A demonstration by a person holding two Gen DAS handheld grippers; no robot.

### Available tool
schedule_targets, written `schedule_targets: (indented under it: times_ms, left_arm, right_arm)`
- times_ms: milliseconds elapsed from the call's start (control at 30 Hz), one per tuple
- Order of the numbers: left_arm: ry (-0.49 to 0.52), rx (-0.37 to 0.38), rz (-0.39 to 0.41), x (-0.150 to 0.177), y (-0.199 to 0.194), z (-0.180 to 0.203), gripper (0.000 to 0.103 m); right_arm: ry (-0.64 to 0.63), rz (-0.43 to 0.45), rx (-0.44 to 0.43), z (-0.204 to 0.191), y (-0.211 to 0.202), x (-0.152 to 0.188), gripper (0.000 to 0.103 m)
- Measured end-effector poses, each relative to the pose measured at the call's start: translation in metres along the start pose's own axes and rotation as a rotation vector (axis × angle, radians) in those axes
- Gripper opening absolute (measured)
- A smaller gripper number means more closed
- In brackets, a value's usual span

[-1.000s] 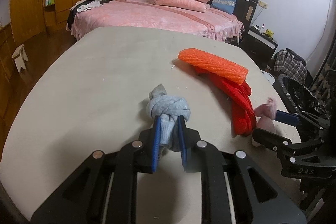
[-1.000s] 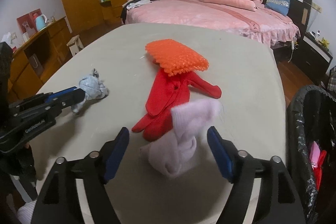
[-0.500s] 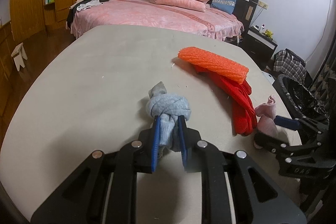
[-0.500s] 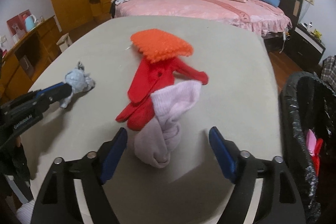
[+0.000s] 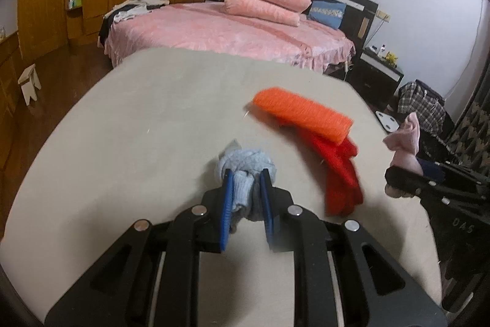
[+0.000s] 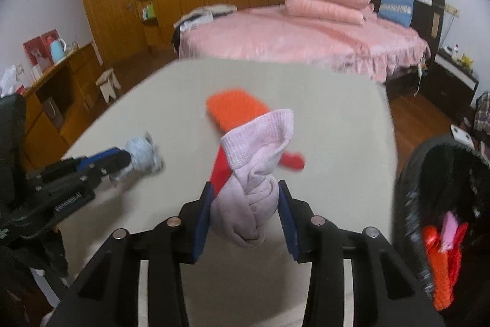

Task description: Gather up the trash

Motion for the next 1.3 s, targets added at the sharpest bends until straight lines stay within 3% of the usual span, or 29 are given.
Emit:
schedule_targets:
  times_ms: [367, 600, 700, 1100, 1300]
  left_arm:
    - [0.075, 0.102, 0.109, -0.035, -0.029, 0.065, 0.015]
    - [0.108, 0.164, 0.124, -0.037, -0.028, 0.103, 0.01]
    - [0.12, 0.172, 0.102, -0.03, -0.021, 0.106, 0.01]
    - [0.095, 0.058, -0.047, 0.015, 0.008, 0.042, 0.01]
    - [0.09, 0.06, -0.084, 0.02, 0.014, 0.028, 0.011]
  right_arm:
    - [0.046, 0.127, 0.045, 0.031, -0.047, -0.03, 0.041]
    - [0.083, 0.159, 0.086, 0.06, -0.066, -0.03, 0.041]
    - [0.083, 0.133, 0.089, 0.067, -0.06, -0.024, 0.041]
    - [0.067, -0.012, 0.012, 0.045, 0.009, 0.007, 0.041]
    - [0.04, -0.03, 0.003, 0.033, 0.017, 0.014, 0.041]
Point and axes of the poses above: each gripper's, at about its wrist camera, not at the fingertips, and y roughly the way its jaws point, z to its right, x to its underside, the point moved 1 cm from there along y, roughly the way its jaws point, and after that the axes turned 6 degrees about -y, right-handed, at the moved point
